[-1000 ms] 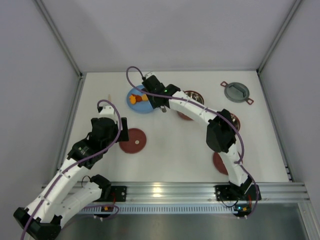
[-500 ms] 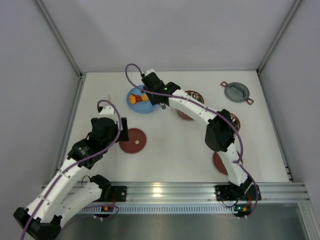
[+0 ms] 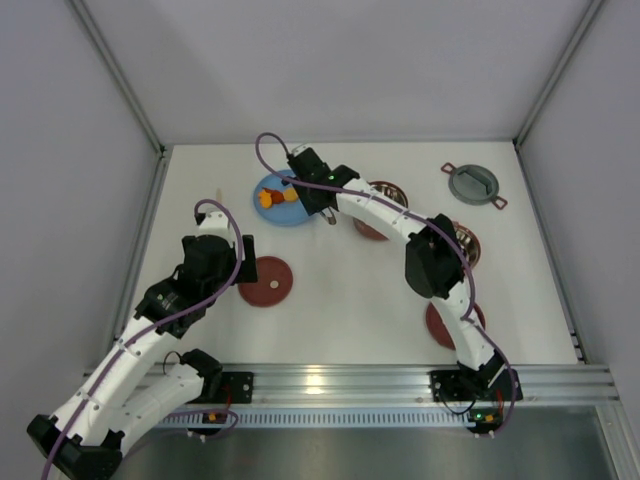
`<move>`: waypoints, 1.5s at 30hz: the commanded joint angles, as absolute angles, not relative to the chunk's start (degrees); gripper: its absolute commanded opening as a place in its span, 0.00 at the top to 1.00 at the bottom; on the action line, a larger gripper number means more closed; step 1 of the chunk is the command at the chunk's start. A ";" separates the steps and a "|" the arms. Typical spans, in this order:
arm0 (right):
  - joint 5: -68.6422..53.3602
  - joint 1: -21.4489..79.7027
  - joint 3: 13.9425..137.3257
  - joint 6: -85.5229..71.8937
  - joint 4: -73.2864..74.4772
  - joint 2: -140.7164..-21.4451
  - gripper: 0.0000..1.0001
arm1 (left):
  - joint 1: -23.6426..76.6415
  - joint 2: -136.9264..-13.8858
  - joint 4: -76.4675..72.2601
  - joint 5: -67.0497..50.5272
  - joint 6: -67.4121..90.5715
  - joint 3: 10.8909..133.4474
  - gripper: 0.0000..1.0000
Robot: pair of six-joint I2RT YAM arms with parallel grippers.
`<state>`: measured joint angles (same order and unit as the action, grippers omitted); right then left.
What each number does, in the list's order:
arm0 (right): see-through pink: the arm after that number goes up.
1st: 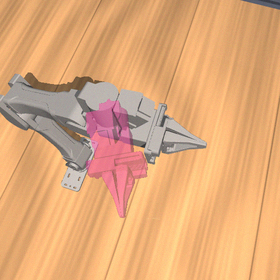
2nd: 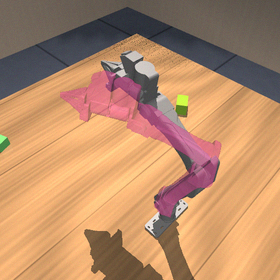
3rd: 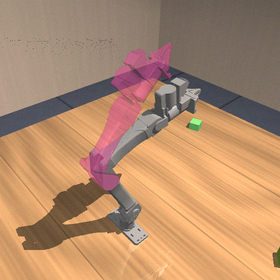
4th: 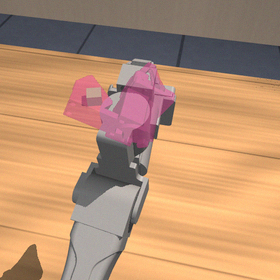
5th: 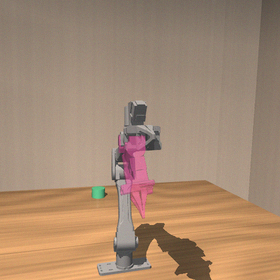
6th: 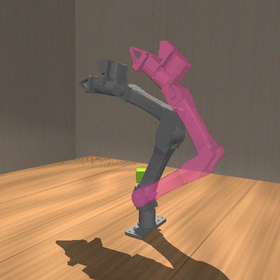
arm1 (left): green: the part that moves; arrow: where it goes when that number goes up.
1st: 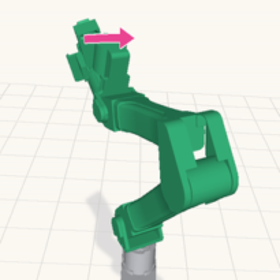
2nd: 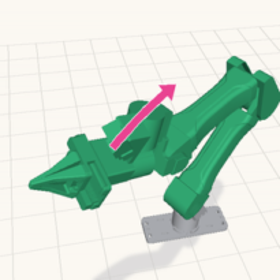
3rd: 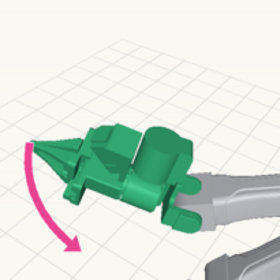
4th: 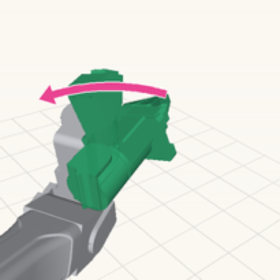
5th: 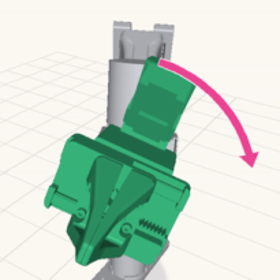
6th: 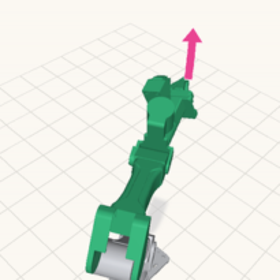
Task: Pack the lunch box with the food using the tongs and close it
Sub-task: Pick up the fake food from the plate, then place the fake food in the packing box.
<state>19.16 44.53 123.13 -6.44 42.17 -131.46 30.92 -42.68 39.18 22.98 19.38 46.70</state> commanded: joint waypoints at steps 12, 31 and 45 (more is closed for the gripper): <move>17.40 43.77 121.22 -9.40 41.84 -124.38 0.82 | 31.20 -42.80 38.50 23.55 18.98 47.29 0.01; 26.09 44.74 81.50 -24.42 39.72 -75.43 0.81 | 31.20 -42.01 38.41 22.50 18.72 47.29 0.01; 40.94 44.03 53.17 -47.37 63.08 -35.69 0.80 | 31.20 -41.66 37.97 21.09 18.37 47.20 0.01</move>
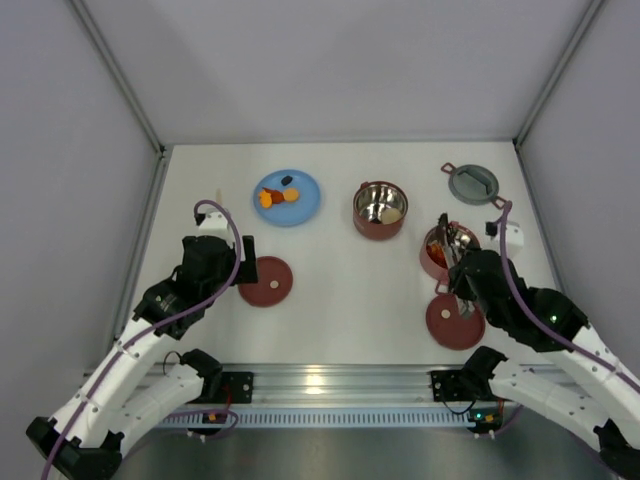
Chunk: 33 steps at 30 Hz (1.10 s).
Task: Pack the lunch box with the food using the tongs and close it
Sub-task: Place the fake food in the packing box.
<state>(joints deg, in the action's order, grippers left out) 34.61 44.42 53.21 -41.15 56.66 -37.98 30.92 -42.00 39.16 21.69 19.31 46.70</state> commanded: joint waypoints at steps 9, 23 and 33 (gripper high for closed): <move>42.63 43.95 51.77 -48.96 62.85 -40.33 0.77 | 31.20 -41.75 38.23 21.80 18.63 47.20 0.01; 42.45 41.66 50.79 -46.85 56.77 -45.26 0.75 | 31.20 -41.84 38.23 21.71 18.63 47.20 0.01; 41.66 37.27 49.39 -45.97 58.10 -44.12 0.71 | 31.20 -41.84 38.23 21.62 18.54 47.20 0.01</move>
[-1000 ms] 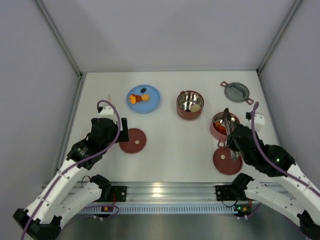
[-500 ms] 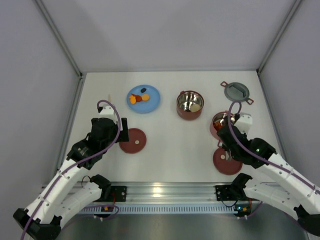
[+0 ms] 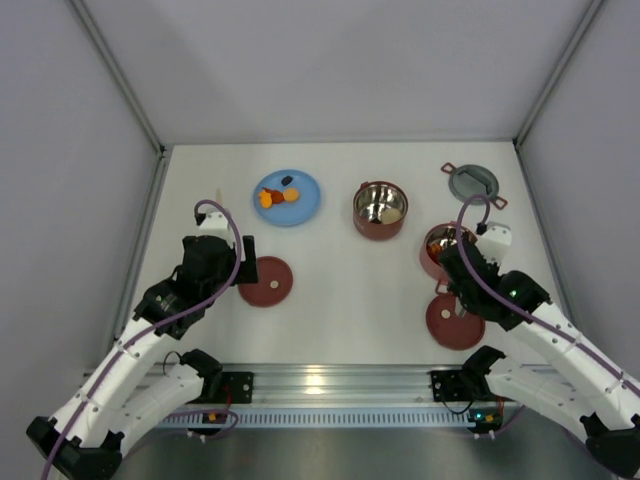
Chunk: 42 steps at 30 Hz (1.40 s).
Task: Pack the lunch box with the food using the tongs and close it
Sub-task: Place the fake food in the packing box, then pick up the fake food from the plate.
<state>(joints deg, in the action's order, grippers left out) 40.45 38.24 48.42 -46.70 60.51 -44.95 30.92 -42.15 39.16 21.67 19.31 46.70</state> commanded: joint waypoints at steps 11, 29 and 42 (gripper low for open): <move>39.03 36.39 49.13 -44.03 56.60 -44.74 0.63 | 31.20 -42.01 38.23 21.71 18.63 47.20 0.01; 31.47 36.65 69.32 -32.62 52.21 -57.29 0.59 | 31.20 -41.84 38.32 22.32 18.72 47.20 0.01; 15.05 39.90 105.72 -20.93 43.43 -92.44 0.60 | 31.20 -42.28 38.32 22.85 18.81 47.29 0.01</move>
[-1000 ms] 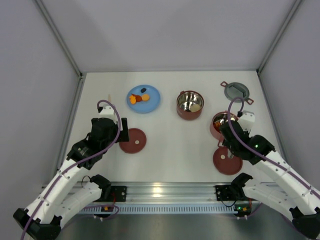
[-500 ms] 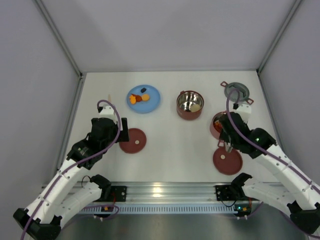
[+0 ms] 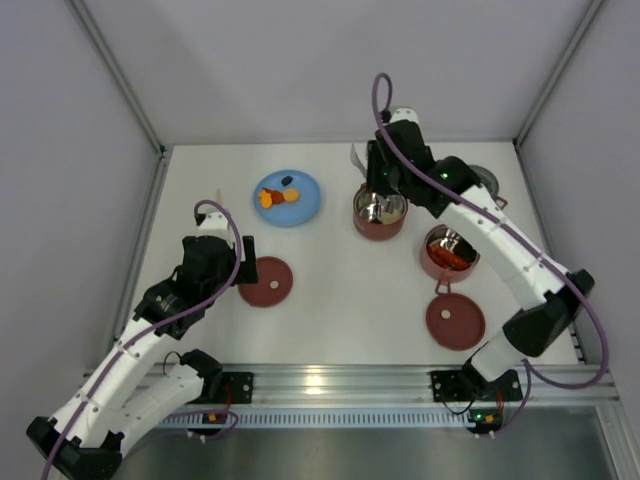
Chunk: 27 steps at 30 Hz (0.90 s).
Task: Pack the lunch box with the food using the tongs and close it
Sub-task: Pick up the fake food from the plate.
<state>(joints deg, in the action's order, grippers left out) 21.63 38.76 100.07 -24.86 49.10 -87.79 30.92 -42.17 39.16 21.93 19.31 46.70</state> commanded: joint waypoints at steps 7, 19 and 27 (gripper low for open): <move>7.12 40.60 119.60 -19.42 36.48 -113.10 0.61 | 31.11 -42.27 38.41 23.03 18.90 47.20 0.01; 3.78 40.69 129.20 -18.28 32.26 -129.46 0.58 | 31.20 -42.45 38.32 22.59 18.72 47.20 0.01; 4.13 40.69 127.79 -17.32 29.53 -131.66 0.55 | 31.20 -42.54 38.41 22.85 18.90 47.20 0.01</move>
